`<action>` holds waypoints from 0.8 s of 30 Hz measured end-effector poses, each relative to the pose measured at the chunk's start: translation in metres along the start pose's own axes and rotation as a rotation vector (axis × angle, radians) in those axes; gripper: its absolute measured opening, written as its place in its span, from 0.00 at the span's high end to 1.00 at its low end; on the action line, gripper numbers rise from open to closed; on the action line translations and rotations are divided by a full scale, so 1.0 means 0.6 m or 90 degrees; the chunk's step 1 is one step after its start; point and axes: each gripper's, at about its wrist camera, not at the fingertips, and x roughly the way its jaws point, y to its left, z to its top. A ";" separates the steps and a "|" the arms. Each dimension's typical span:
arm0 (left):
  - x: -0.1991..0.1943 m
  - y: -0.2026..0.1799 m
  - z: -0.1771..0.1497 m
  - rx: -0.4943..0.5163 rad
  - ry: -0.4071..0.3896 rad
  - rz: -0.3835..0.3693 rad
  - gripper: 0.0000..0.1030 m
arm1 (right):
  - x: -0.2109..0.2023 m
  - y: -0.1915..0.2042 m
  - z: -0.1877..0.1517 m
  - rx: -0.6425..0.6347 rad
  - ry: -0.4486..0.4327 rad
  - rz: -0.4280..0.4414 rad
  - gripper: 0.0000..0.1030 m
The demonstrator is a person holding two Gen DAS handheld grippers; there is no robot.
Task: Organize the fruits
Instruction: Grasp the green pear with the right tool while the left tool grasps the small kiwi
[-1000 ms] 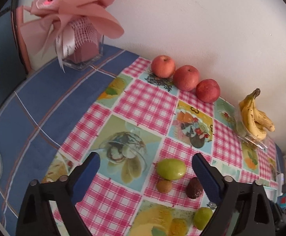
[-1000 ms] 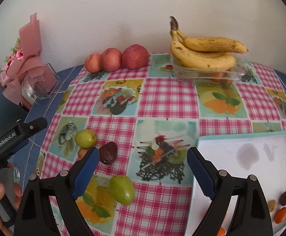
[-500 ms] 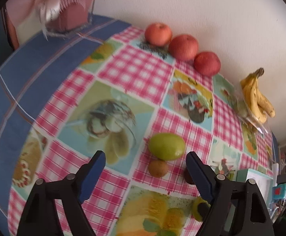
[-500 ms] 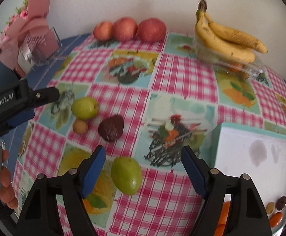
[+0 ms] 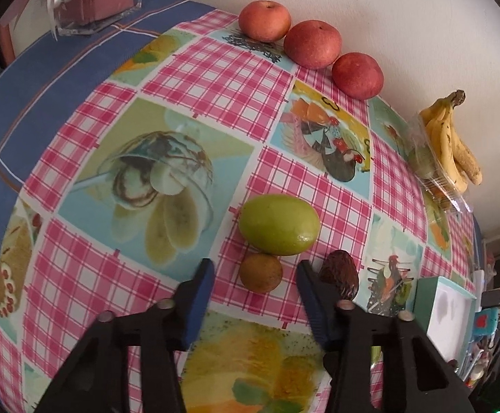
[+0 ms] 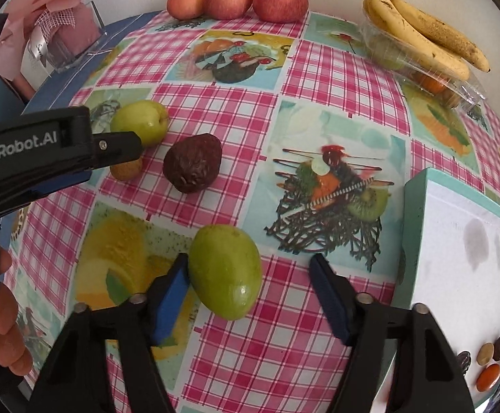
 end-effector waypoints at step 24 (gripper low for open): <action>-0.064 -0.032 -0.003 0.019 -0.025 -0.010 0.72 | -0.051 0.001 -0.013 -0.010 -0.033 0.030 0.61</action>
